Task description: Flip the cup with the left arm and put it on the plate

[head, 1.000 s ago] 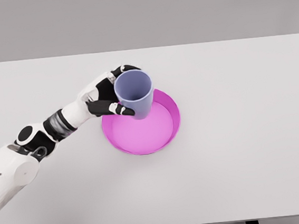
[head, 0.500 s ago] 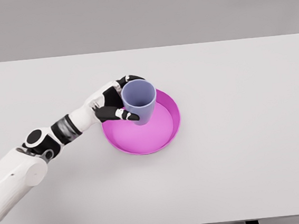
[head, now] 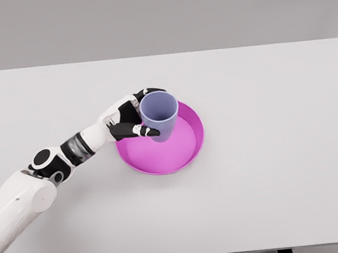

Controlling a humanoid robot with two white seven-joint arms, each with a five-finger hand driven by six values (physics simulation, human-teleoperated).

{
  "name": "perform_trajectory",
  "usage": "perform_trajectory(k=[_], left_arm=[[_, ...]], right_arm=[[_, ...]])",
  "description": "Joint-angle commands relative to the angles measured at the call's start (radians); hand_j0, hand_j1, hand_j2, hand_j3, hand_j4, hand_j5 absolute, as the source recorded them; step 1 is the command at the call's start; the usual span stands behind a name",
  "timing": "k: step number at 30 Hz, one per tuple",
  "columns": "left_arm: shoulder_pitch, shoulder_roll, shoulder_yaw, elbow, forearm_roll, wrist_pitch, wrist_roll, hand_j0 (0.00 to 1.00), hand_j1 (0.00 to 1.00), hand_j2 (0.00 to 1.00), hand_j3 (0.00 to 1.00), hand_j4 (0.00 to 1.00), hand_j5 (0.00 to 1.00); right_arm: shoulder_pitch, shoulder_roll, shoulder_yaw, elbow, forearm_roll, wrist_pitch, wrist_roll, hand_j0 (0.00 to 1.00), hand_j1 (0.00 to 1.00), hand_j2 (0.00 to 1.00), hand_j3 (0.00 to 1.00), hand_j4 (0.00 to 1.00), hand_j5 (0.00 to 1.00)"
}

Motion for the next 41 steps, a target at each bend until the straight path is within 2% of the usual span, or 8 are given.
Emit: perform_trajectory(k=[1,25,30,31,34,35,38,41], left_arm=[[0.0,0.003,0.001,-0.004,0.006,-0.002,0.0,0.85,0.85,0.85,0.85,0.85,0.85],[0.014,0.046,0.014,-0.053,-0.007,-0.013,0.0,1.0,1.0,1.0,1.0,1.0,1.0],[0.02,0.198,0.021,-0.209,-0.039,-0.015,0.0,1.0,1.0,1.0,1.0,1.0,1.0],[0.017,0.288,0.027,-0.263,-0.103,-0.021,0.0,1.0,1.0,1.0,1.0,1.0,1.0],[0.037,0.398,0.161,-0.32,-0.582,-0.129,0.0,1.0,1.0,1.0,1.0,1.0,1.0],[0.093,0.439,0.223,-0.315,-0.611,-0.261,0.0,1.0,1.0,1.0,1.0,1.0,1.0],[0.209,0.569,0.34,-0.315,-0.574,-0.372,0.0,1.0,1.0,1.0,1.0,1.0,1.0],[0.225,0.617,0.343,-0.315,-0.452,-0.372,0.0,1.0,1.0,1.0,1.0,1.0,1.0]], right_arm=[[0.0,0.0,0.0,0.0,0.0,0.0,0.0,1.0,1.0,1.0,1.0,1.0,1.0],[0.0,0.0,0.0,0.0,0.0,0.0,0.0,1.0,1.0,1.0,1.0,1.0,1.0],[0.0,0.0,0.0,0.0,0.0,0.0,0.0,1.0,1.0,1.0,1.0,1.0,1.0],[0.0,0.0,0.0,0.0,0.0,0.0,0.0,1.0,1.0,1.0,1.0,1.0,1.0],[0.0,0.0,0.0,0.0,0.0,0.0,0.0,1.0,1.0,1.0,1.0,1.0,1.0],[0.0,0.0,0.0,0.0,0.0,0.0,0.0,1.0,1.0,1.0,1.0,1.0,1.0],[0.0,0.0,0.0,0.0,0.0,0.0,0.0,1.0,1.0,1.0,1.0,1.0,1.0],[0.0,0.0,0.0,0.0,0.0,0.0,0.0,1.0,1.0,1.0,1.0,1.0,1.0]])
